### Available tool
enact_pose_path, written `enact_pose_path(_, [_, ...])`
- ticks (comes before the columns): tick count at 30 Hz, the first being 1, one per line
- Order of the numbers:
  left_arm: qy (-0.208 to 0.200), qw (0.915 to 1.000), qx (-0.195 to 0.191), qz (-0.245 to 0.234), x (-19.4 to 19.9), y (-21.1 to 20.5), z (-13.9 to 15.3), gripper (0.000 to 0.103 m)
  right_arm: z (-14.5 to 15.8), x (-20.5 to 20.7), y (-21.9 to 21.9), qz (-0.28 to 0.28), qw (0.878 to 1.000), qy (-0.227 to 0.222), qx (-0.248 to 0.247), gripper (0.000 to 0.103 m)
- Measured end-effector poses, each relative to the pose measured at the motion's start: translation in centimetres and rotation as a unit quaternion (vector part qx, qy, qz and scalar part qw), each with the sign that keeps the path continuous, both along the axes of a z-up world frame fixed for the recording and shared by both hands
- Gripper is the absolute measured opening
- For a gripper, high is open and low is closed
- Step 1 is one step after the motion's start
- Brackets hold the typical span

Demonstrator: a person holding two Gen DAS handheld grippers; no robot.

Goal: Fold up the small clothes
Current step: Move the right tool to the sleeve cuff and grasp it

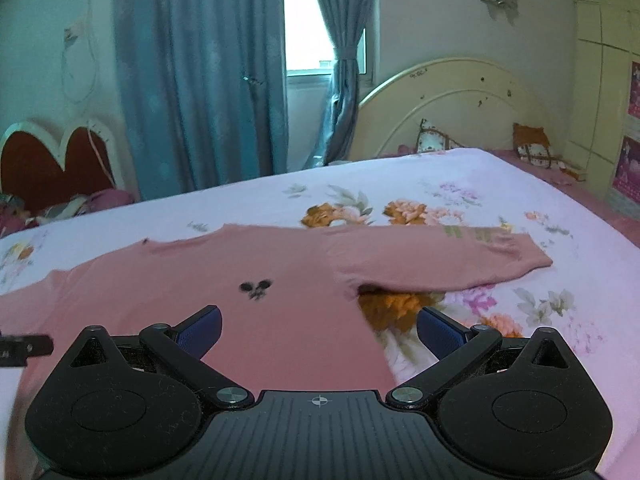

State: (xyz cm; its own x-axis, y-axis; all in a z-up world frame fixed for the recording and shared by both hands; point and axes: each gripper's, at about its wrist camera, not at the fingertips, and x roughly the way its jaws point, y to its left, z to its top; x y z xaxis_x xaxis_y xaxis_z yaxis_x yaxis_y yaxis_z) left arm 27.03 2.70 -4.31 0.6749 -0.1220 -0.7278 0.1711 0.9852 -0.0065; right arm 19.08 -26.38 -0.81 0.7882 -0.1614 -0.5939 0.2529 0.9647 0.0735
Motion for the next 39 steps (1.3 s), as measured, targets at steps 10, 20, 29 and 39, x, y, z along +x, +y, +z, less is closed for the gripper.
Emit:
enact_pose_path(10, [0.018,0.9992,0.025,0.028,4.0,-4.7,-1.7,0.099,-3.9,5.9,-9.9,-0.015,0.999,0.029,0.024,0.064])
enact_pose_path(20, [0.038,0.9981,0.035,0.034,8.1,-9.4,-3.8,0.097,-9.3,9.7,-22.9,-0.114,0.989,0.082,0.049,0.064])
enact_pose_path(29, [0.045,0.9970,0.058,0.027,10.4,-11.6,-5.4,0.095,-14.1,11.4,-31.3,-0.196,0.970,0.123,0.074,0.064])
enact_pose_path(39, [0.060,0.9951,0.074,0.028,11.8,-11.6,-6.7,0.089,-15.4,13.8,-35.2,-0.235,0.965,0.087,0.081,0.009])
